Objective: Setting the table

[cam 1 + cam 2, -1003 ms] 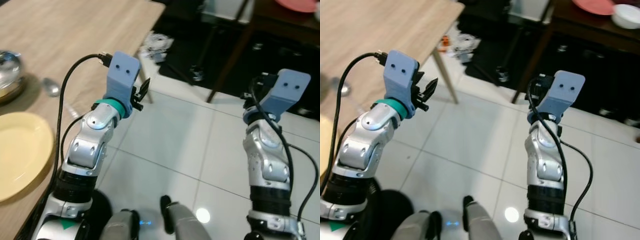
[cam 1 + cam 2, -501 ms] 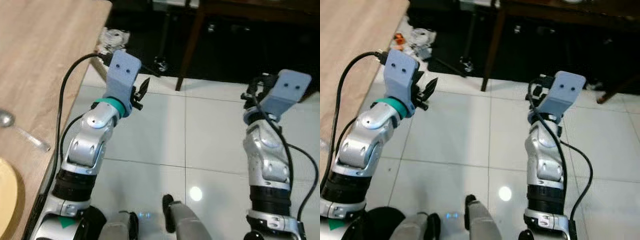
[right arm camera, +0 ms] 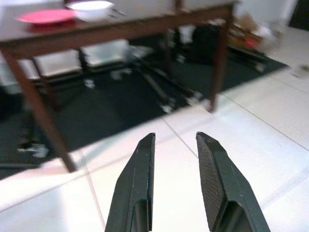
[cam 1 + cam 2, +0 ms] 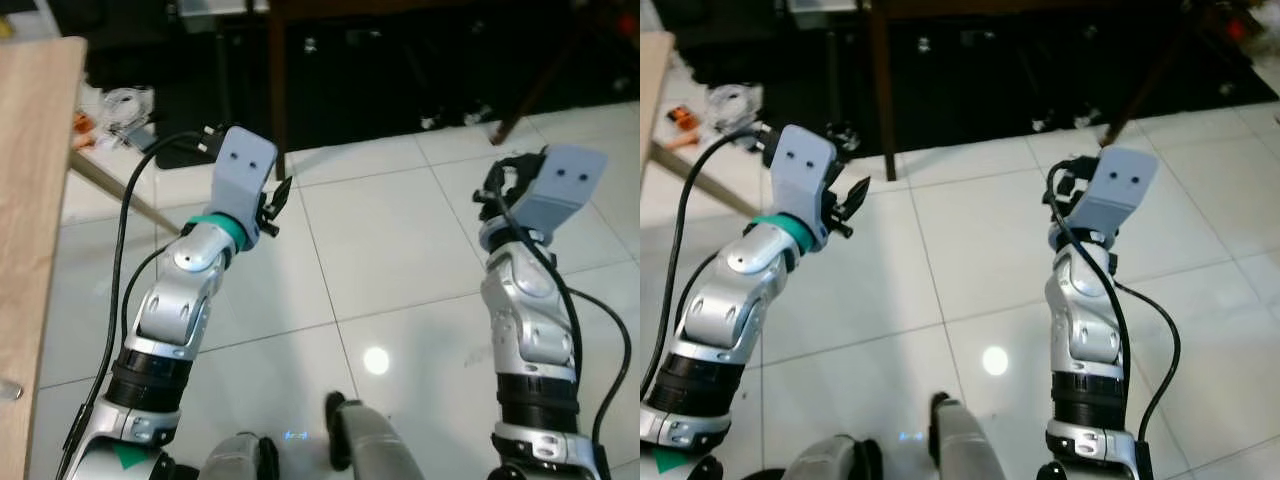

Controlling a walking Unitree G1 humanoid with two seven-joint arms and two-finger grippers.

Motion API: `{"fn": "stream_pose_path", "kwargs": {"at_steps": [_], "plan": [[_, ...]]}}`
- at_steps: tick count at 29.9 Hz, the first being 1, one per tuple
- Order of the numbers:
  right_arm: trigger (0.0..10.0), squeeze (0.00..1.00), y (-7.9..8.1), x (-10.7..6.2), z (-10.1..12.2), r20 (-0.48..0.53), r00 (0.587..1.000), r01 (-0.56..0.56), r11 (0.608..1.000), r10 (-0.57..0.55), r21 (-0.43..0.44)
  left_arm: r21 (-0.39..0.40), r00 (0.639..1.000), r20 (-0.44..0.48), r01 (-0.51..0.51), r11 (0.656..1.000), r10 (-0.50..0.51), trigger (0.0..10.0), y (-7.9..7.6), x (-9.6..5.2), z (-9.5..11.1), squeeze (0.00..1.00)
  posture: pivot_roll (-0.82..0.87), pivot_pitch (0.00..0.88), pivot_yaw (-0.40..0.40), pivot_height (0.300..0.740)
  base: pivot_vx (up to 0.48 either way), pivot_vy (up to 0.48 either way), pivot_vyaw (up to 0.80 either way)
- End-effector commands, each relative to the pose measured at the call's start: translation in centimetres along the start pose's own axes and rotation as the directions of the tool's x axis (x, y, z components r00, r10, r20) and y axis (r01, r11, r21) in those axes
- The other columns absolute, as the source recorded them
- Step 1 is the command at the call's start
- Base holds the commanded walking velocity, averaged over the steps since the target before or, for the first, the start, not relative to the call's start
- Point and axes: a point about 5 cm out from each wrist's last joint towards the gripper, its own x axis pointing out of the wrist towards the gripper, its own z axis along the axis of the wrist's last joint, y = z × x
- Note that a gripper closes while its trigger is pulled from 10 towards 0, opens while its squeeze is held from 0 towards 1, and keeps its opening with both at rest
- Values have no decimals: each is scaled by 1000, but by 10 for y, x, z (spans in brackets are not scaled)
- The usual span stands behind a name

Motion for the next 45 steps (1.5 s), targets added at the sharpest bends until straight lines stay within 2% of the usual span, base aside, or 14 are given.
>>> {"fn": "stream_pose_path", "kwargs": {"at_steps": [1, 31, 32, 35, 42, 45], "plan": [[10000, 0, -2, -1, -2, -6, 1000, 9, 1000, -9, -4, 2, 1000, 12, 3, 1000, -3, 10000, 0, -1, 0, 0, 21, 122, 54, 740, 0, 0, -800], [10000, 0, -5, 0, 0, 1, 1000, 18, 1000, -18, -13, -10, 999, 18, 30, 999, -30, 10000, -5, 6, -4, 0, -5, 105, 52, 740, 0, 0, -800], [10000, 0, -3, 0, 0, 3, 1000, 5, 1000, -5, -11, -42, 1000, -1, 27, 999, -27, 10000, -3, 6, -7, 0, 0, 100, 55, 740, 0, 0, -431], [10000, 0, 0, 0, -2, -1, 1000, -17, 1000, 17, -14, -46, 1000, -1, 22, 999, -22, 10000, -2, 6, -9, 0, 1, 96, 54, 740, 0, 0, -144], [10000, 0, 18, -9, -19, -65, 987, -147, 989, 146, -21, 3, 1000, -14, -23, 1000, 23, 10000, 5, 0, -22, 0, -3, 59, 59, 740, 0, 0, 0], [10000, 0, 31, -29, -45, -153, 953, -270, 962, 262, -34, 44, 996, -67, -52, 998, 55, 10000, 5, -10, -49, 0, -27, 56, 60, 740, 0, 0, 0]]}}
